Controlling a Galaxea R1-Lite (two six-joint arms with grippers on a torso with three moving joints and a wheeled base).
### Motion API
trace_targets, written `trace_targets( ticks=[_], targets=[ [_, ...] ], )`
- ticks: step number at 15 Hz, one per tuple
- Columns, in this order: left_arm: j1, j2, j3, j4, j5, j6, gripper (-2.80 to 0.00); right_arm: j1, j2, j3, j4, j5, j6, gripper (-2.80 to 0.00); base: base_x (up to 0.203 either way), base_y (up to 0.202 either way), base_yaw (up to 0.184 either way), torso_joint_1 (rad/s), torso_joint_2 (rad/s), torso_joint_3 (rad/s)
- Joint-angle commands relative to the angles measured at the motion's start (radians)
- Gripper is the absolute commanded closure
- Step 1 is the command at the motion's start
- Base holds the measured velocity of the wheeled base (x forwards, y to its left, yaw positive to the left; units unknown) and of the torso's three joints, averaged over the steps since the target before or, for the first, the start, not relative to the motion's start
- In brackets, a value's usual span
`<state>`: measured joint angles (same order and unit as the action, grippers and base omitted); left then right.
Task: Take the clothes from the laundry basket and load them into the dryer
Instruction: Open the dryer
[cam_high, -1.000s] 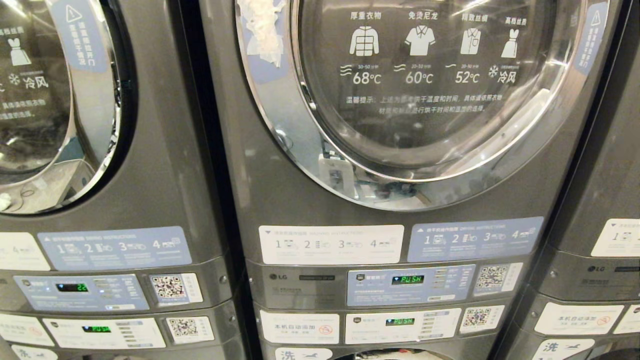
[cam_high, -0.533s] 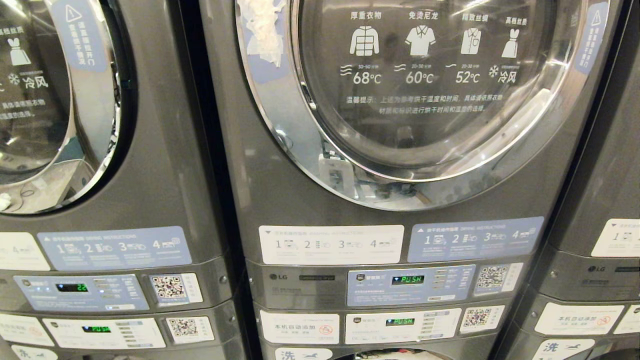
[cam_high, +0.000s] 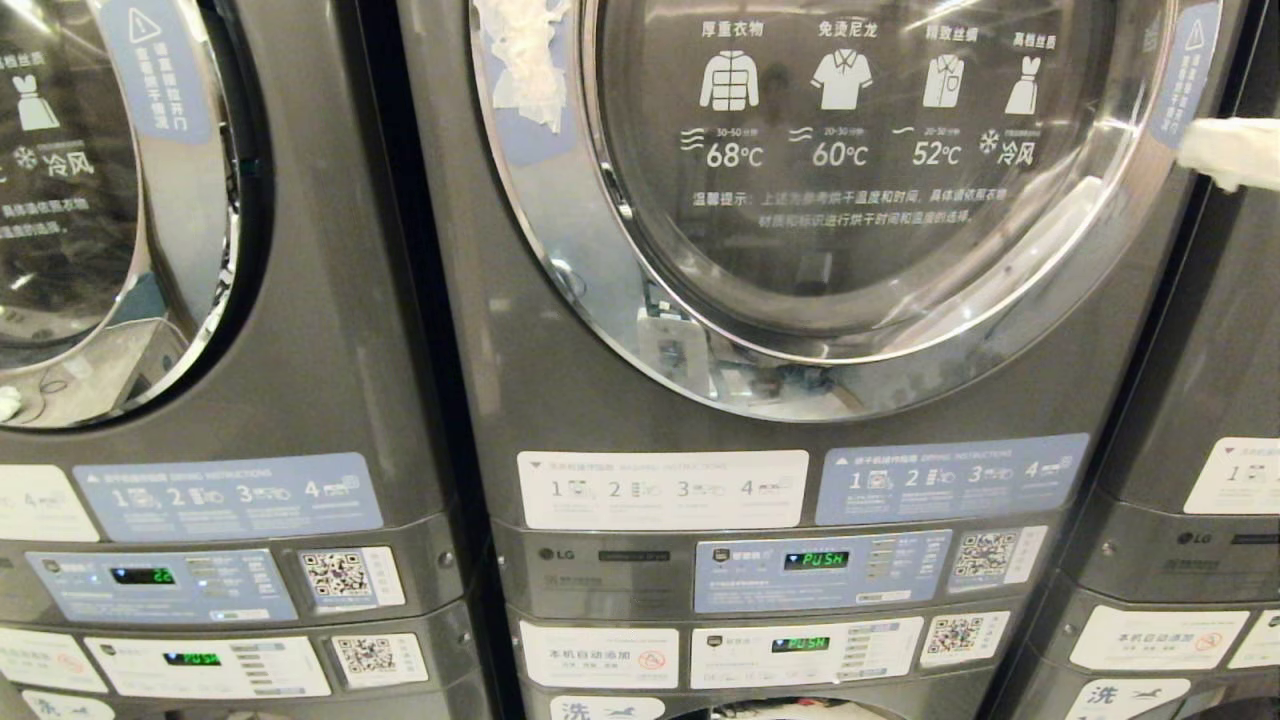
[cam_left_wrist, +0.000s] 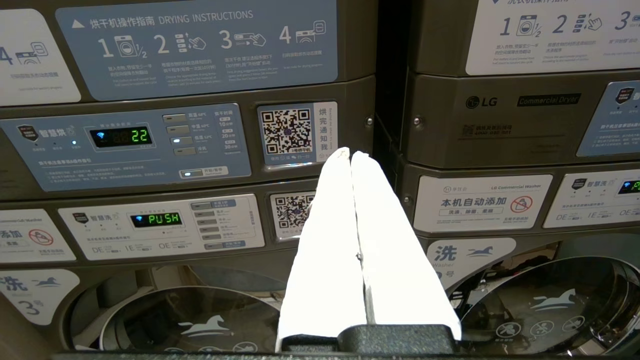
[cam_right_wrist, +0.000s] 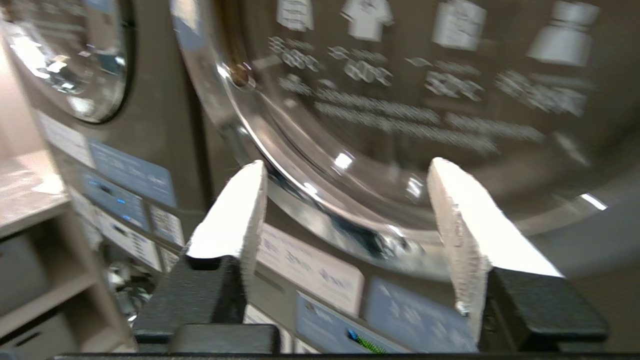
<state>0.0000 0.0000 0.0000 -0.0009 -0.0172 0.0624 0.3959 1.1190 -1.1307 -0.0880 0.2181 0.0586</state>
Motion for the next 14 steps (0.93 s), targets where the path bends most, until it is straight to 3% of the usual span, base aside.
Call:
trace_targets(
  ticks=[1, 9, 14],
  targets=[
    [0.001, 0.002, 0.0, 0.0, -0.001, 0.001, 0.0, 0.086, 0.177, -0.063, -0.036, -0.013, 0.006, -2.8, 0.0, 0.0, 0.0, 0.0, 0.0, 0.0],
    [0.001, 0.0, 0.0, -0.001, 0.0, 0.001, 0.0, 0.288, 0.509, -0.389, -0.174, -0.066, 0.007, -2.8, 0.0, 0.0, 0.0, 0.0, 0.0, 0.0],
    [0.0, 0.002, 0.0, -0.001, 0.0, 0.001, 0.0, 0.371, 0.629, -0.494, -0.194, -0.085, 0.005, -2.8, 0.0, 0.0, 0.0, 0.0, 0.0, 0.0]
  ],
)
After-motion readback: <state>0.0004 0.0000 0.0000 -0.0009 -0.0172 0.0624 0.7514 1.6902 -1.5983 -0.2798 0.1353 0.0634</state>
